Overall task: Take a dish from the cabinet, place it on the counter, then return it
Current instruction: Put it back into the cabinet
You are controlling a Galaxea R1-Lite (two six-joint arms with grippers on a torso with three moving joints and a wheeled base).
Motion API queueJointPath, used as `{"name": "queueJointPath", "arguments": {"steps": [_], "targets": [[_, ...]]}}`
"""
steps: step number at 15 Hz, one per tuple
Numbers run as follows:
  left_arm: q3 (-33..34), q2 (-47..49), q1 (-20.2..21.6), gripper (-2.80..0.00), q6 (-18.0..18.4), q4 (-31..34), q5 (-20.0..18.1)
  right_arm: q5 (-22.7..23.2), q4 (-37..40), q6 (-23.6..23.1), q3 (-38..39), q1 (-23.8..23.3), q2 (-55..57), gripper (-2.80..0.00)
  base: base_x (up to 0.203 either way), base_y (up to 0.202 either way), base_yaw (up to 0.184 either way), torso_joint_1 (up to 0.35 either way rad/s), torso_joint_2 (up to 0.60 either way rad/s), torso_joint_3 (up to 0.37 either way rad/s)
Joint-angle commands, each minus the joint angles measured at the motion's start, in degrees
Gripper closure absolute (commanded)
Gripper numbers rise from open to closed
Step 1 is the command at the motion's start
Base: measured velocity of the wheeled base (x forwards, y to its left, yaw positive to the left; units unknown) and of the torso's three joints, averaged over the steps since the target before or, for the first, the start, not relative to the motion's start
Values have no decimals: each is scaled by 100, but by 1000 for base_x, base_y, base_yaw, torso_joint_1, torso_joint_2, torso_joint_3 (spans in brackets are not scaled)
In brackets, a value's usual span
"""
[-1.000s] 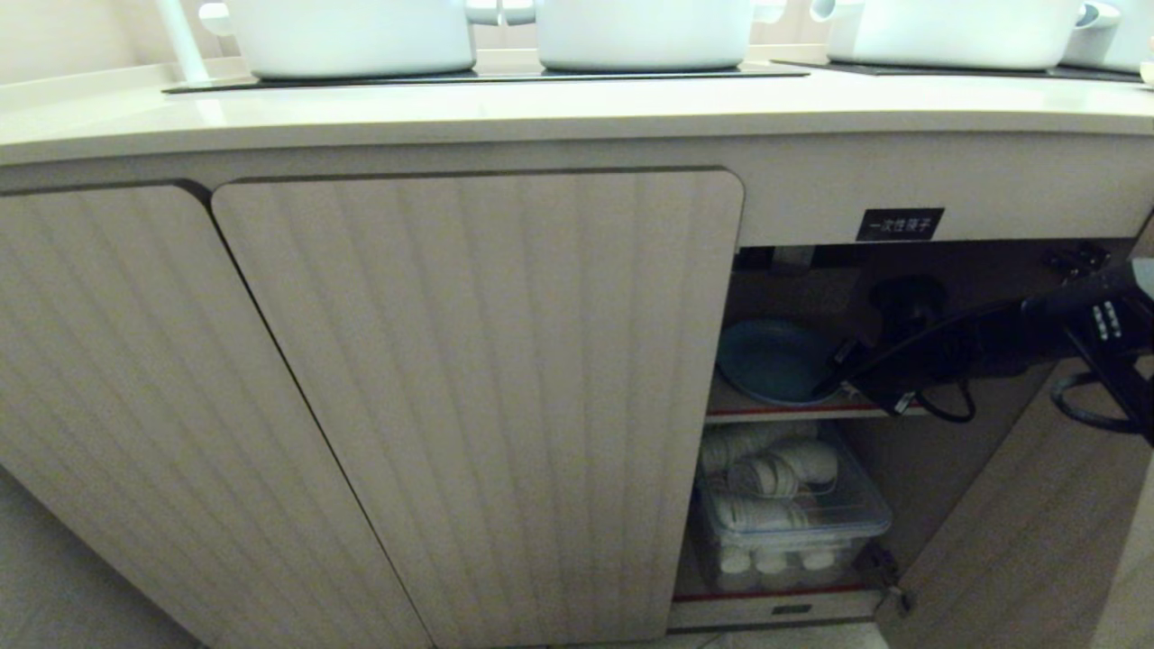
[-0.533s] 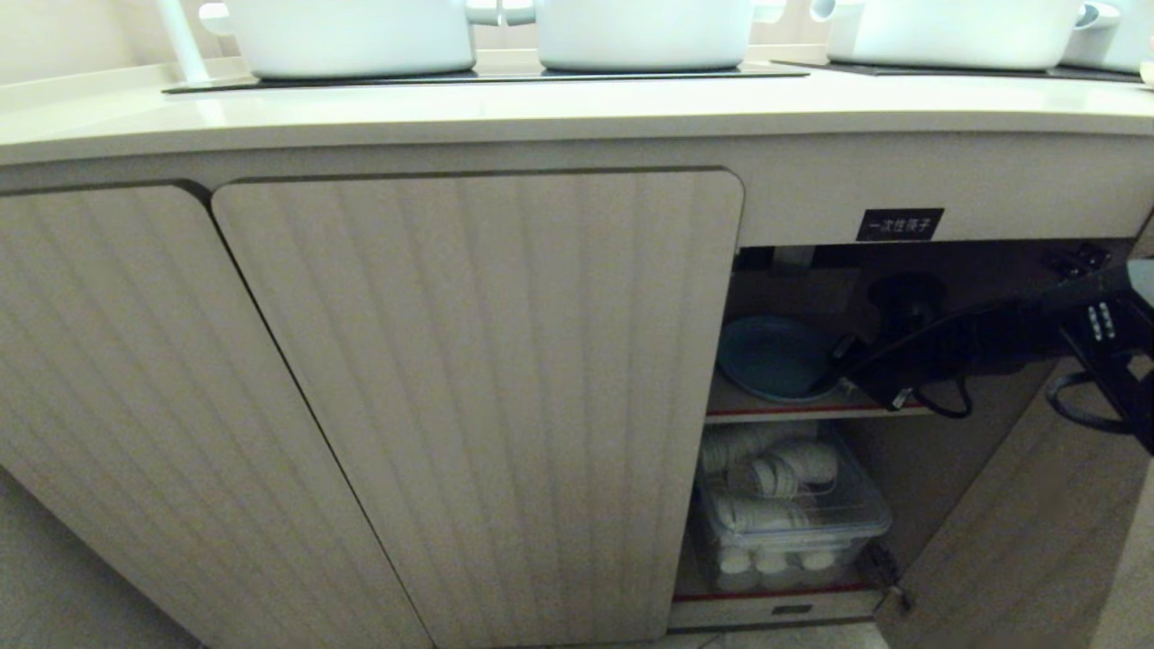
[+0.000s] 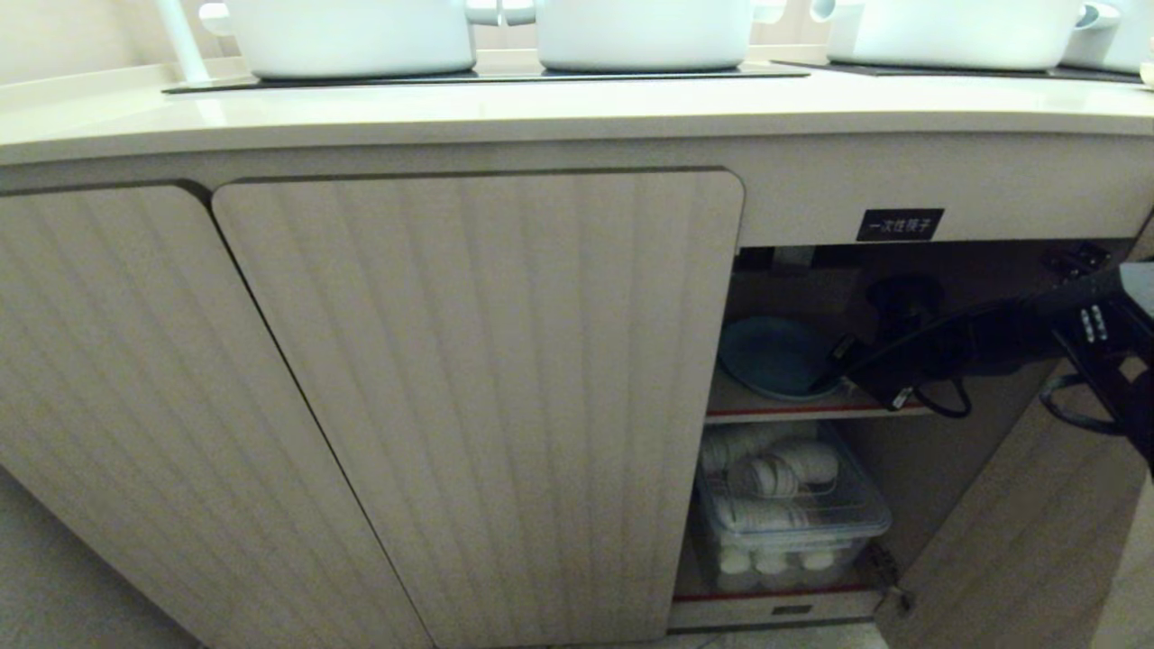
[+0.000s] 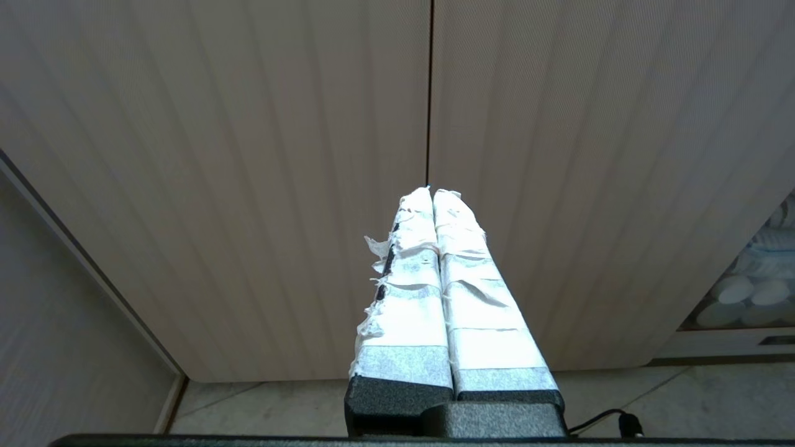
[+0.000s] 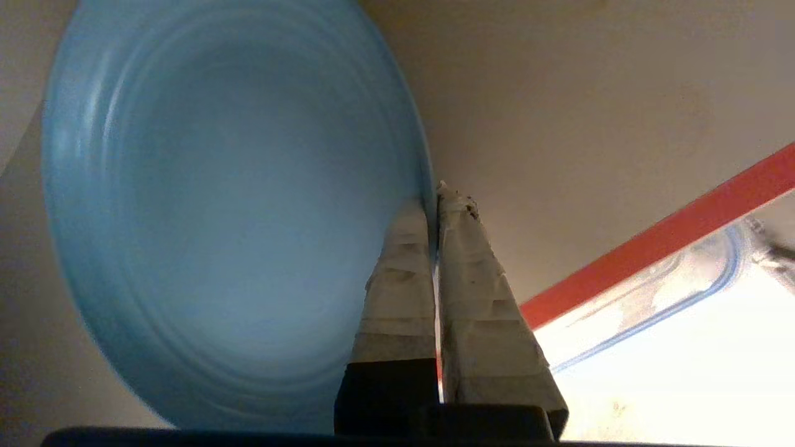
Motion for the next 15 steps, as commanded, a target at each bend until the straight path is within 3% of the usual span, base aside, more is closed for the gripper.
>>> {"name": "queueJointPath", "arguments": {"steps": [1, 15], "targets": [[0, -2, 0, 0, 0, 0, 0, -19, -3, 24, -36, 3, 47, 0, 0, 0, 0, 0, 0, 0], [0, -2, 0, 0, 0, 0, 0, -10, 23, 33, -35, 9, 47, 0, 0, 0, 0, 0, 0, 0]]}}
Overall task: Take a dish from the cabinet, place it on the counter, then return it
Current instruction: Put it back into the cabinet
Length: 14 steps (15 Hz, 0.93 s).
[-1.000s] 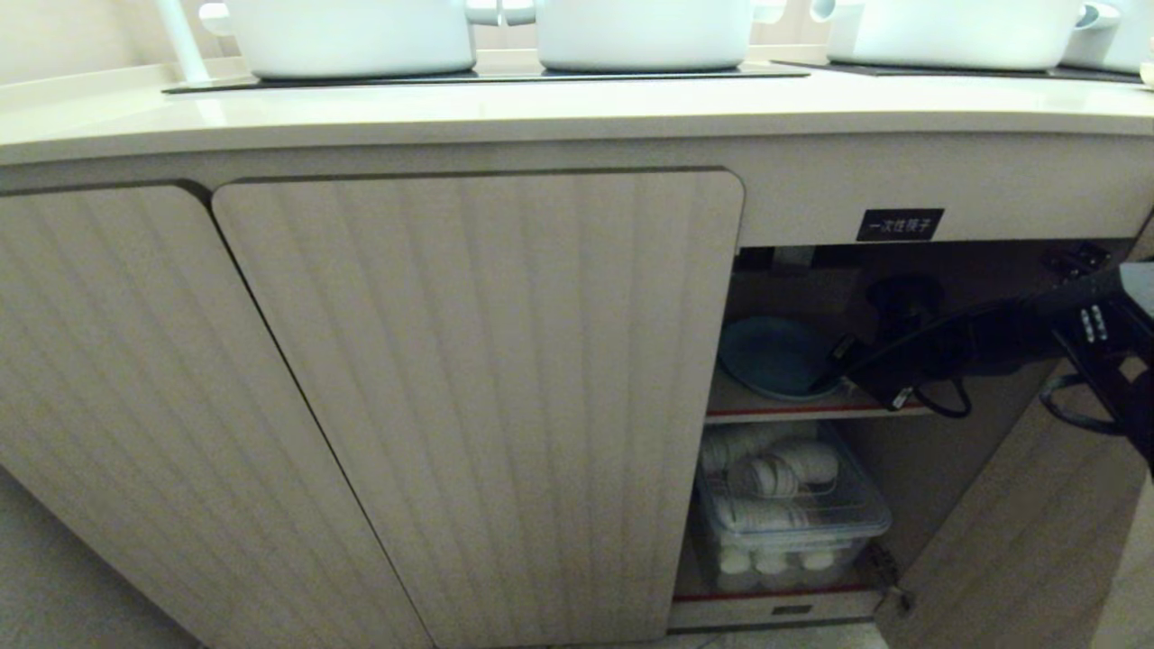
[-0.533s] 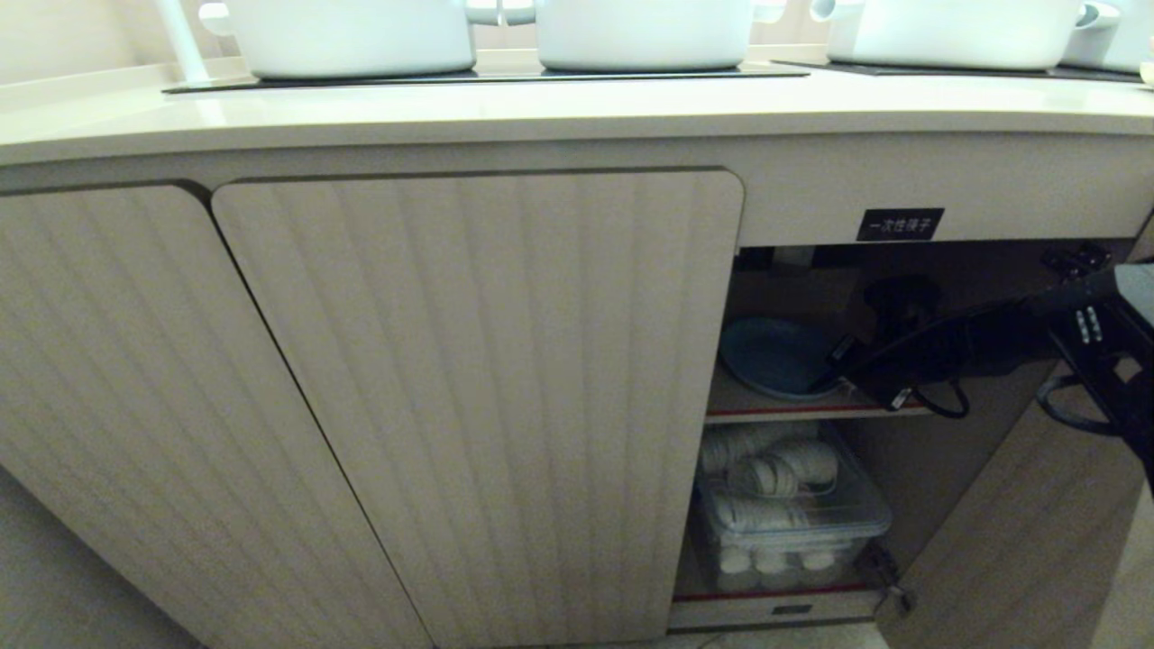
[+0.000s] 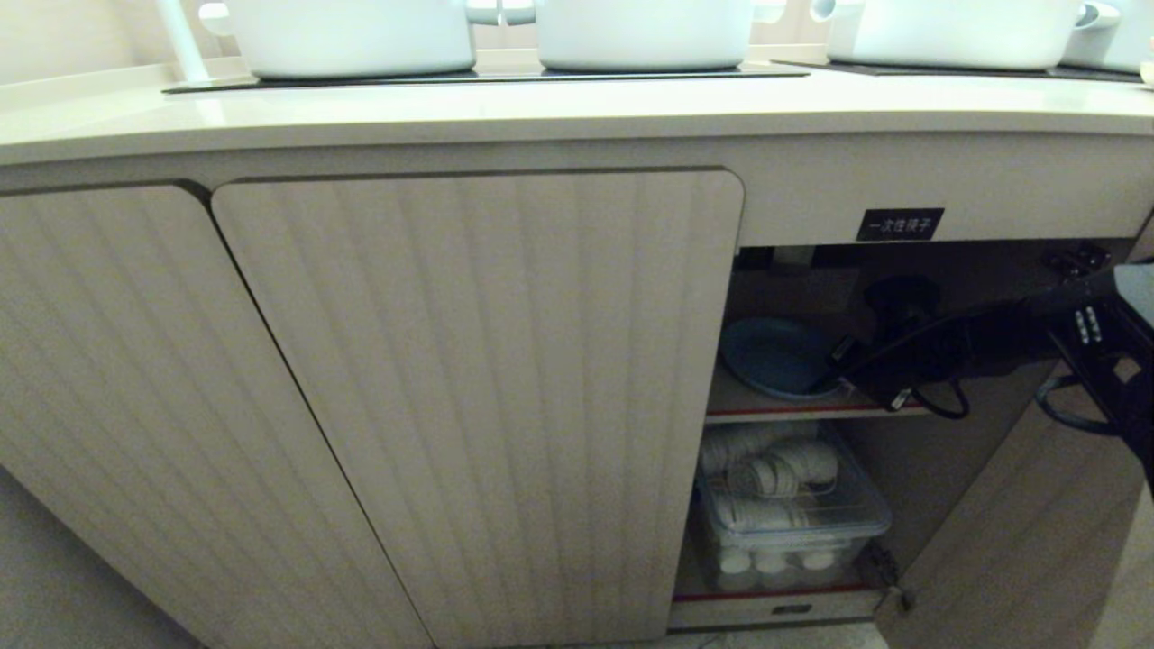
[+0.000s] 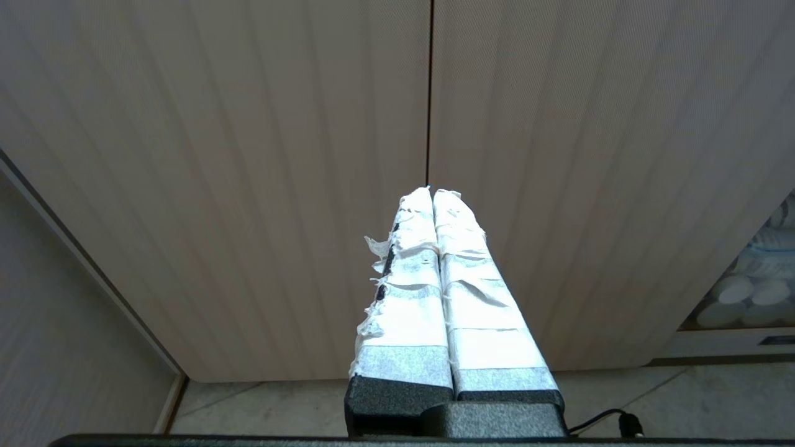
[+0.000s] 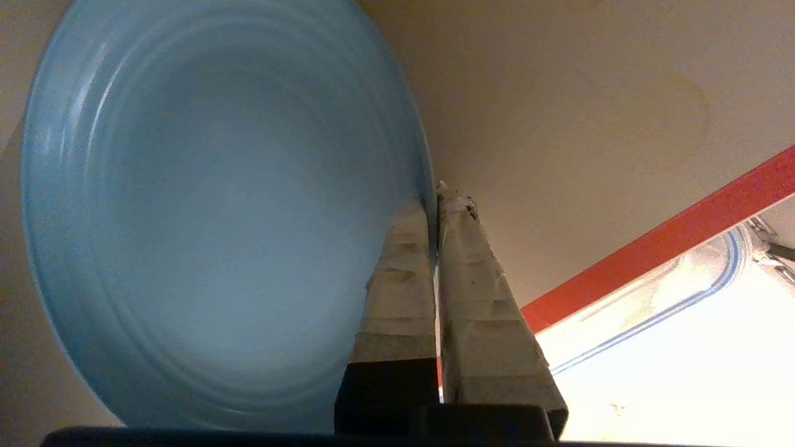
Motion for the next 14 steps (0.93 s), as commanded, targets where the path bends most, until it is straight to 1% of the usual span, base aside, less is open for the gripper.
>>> {"name": "queueJointPath", "arguments": {"steps": [1, 2, 11, 14], "targets": [[0, -2, 0, 0, 0, 0, 1, 1, 2, 24, 6, 0, -9, 0, 0, 0, 0, 0, 0, 0], [0, -2, 0, 0, 0, 0, 0, 1, 3, 24, 7, 0, -9, -280, 0, 0, 0, 0, 0, 0], [0, -2, 0, 0, 0, 0, 0, -34, -17, 33, 112, 0, -9, -280, 0, 0, 0, 0, 0, 0], [0, -2, 0, 0, 0, 0, 9, -69, -86, -118, 278, -1, -35, -280, 0, 0, 0, 0, 0, 0]]}}
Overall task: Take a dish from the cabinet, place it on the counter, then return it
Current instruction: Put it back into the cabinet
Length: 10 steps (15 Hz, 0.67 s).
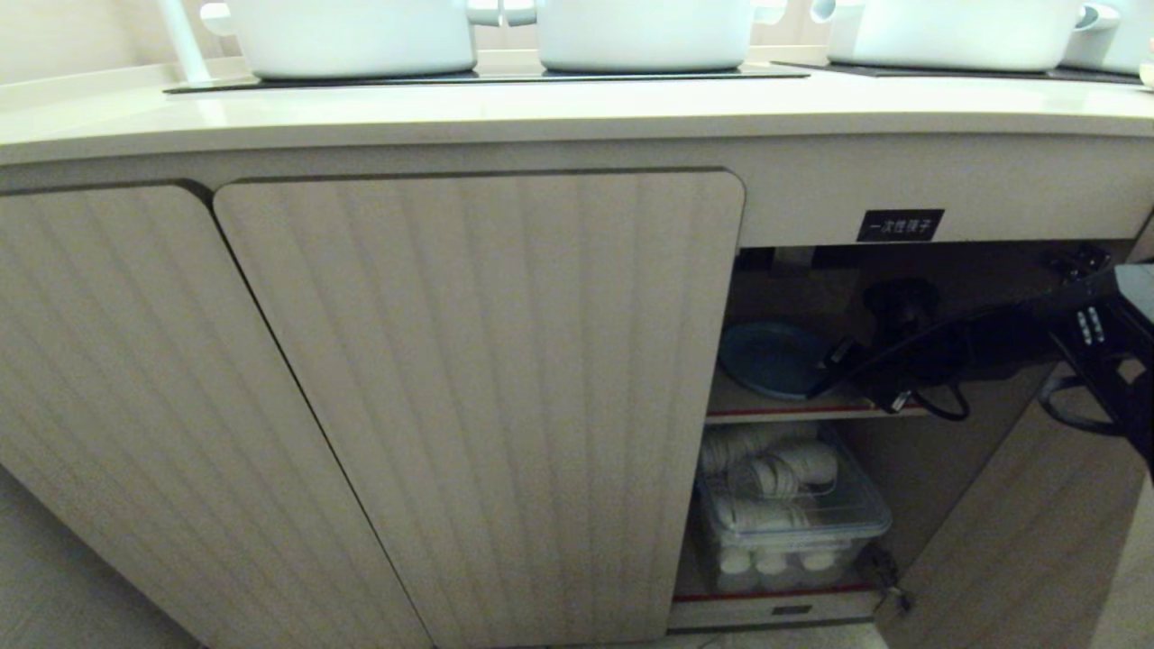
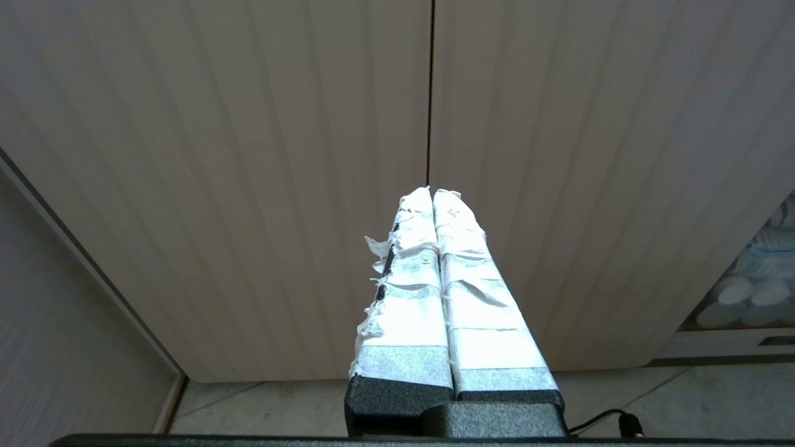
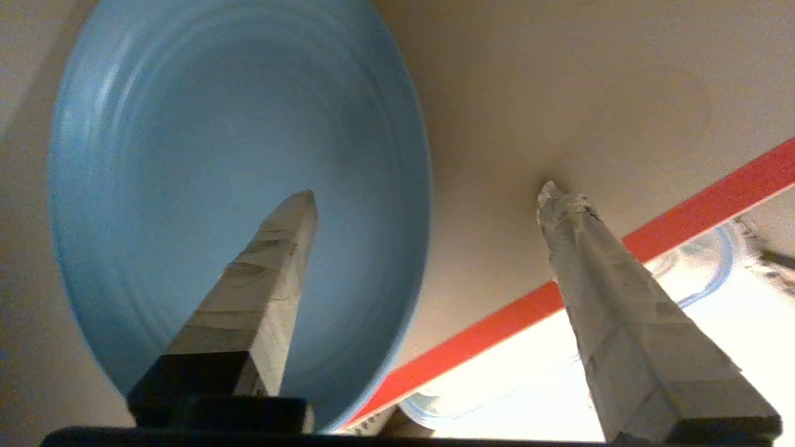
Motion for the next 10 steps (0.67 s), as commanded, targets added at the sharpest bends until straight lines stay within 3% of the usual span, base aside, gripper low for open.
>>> {"name": "queueJointPath", "arguments": {"steps": [1, 6, 10], "targets": [[0, -2, 0, 0, 0, 0, 6, -57, 15, -68, 52, -2, 1, -280, 0, 0, 0, 0, 0, 0], [0, -2, 0, 0, 0, 0, 0, -158, -650, -700, 263, 0, -14, -280, 0, 0, 0, 0, 0, 0], [0, -2, 0, 0, 0, 0, 0, -158, -1679, -1275, 823, 0, -57, -280, 0, 0, 0, 0, 0, 0]]}}
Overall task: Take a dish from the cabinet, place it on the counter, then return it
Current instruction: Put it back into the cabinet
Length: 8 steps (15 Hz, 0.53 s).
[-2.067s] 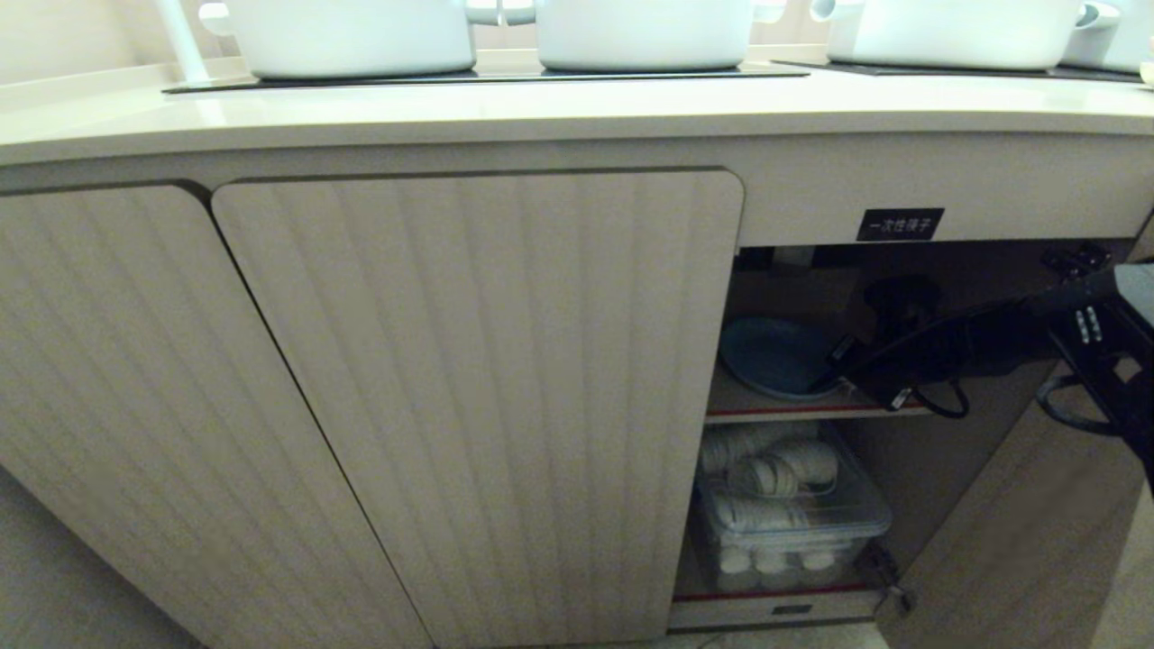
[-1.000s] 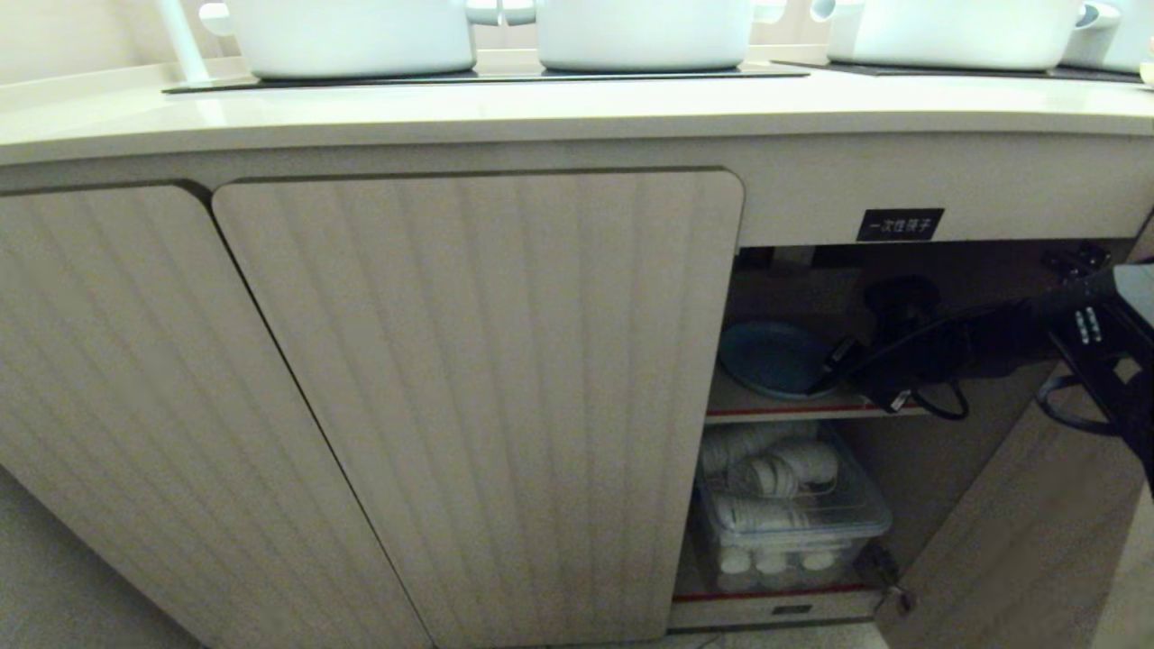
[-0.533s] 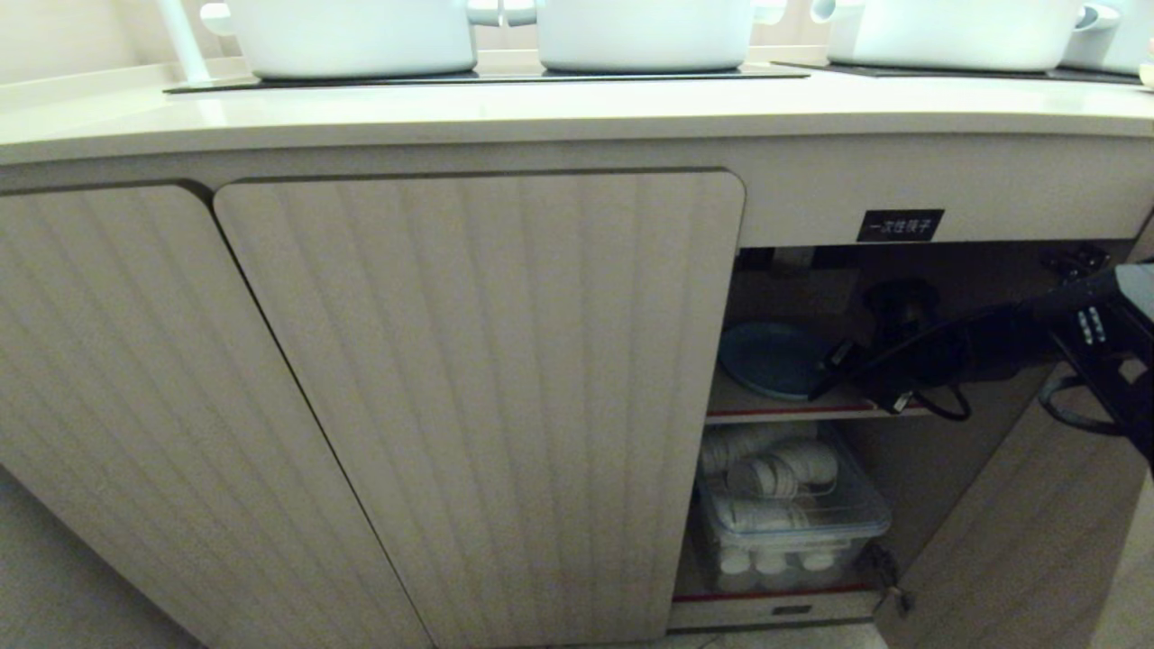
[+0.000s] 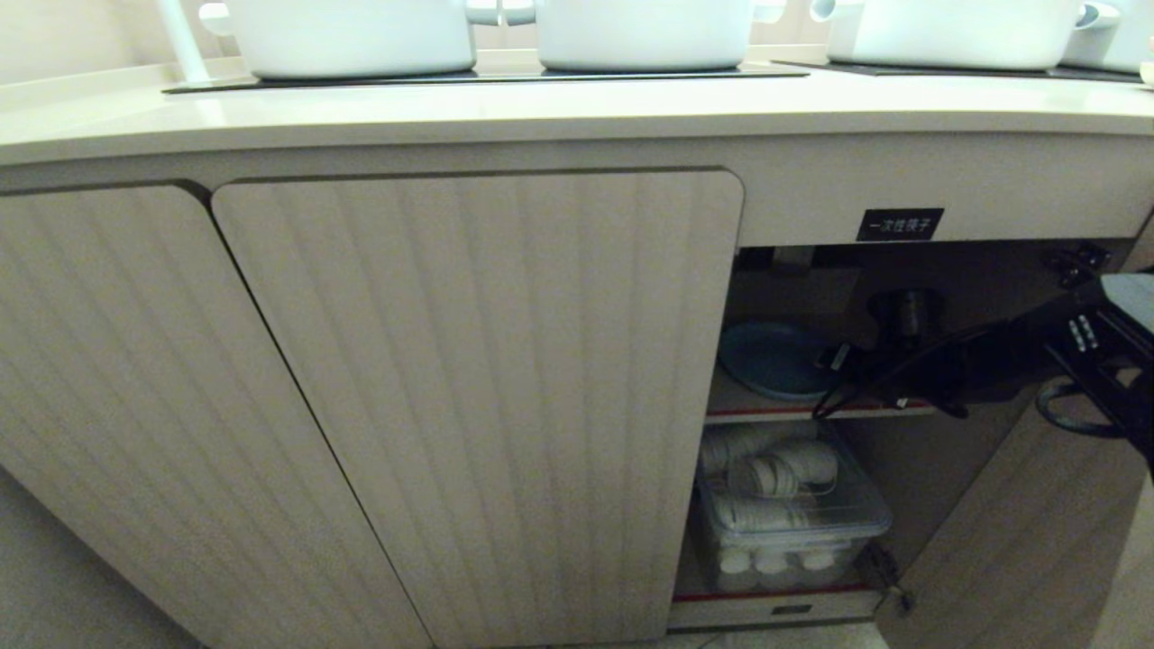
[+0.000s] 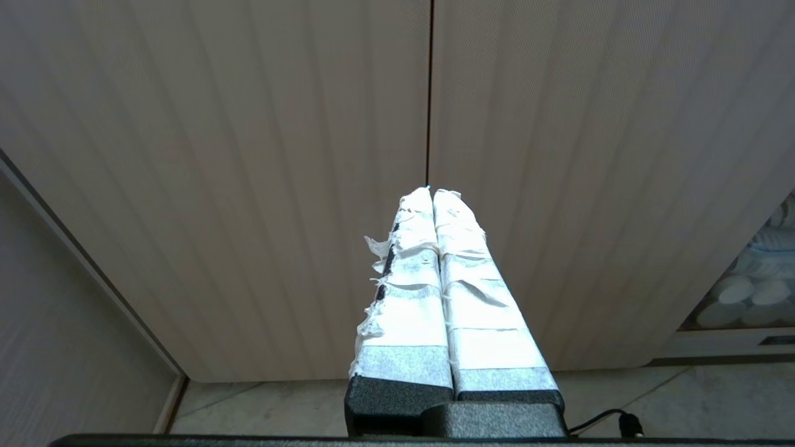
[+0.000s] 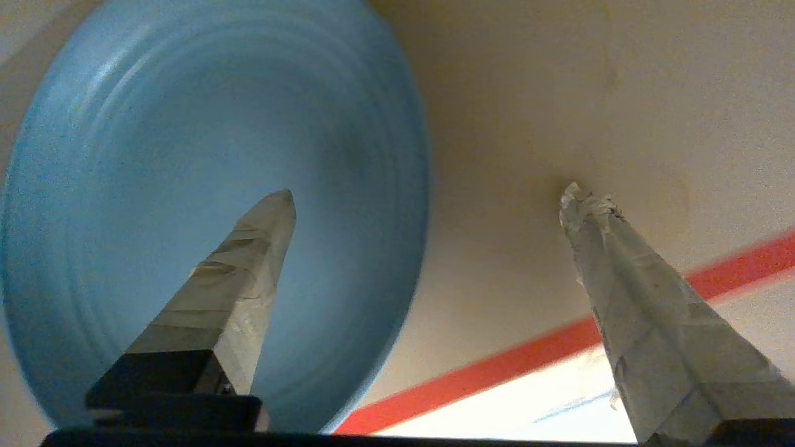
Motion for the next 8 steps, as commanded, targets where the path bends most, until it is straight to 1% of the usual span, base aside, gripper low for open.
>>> {"name": "queueJointPath", "arguments": {"steps": [1, 4, 6, 8], "targets": [[0, -2, 0, 0, -2, 0, 0, 4, -524, -162, 264, 3, -27, -280, 0, 0, 0, 0, 0, 0], [0, -2, 0, 0, -2, 0, 0, 16, -1306, -618, 579, 11, -58, -280, 0, 0, 0, 0, 0, 0], [0, -2, 0, 0, -2, 0, 0, 27, -1773, -835, 709, 11, -71, -280, 0, 0, 0, 0, 0, 0], [0, -2, 0, 0, -2, 0, 3, 41, -2196, -1213, 903, 11, -74, -280, 0, 0, 0, 0, 0, 0]]}}
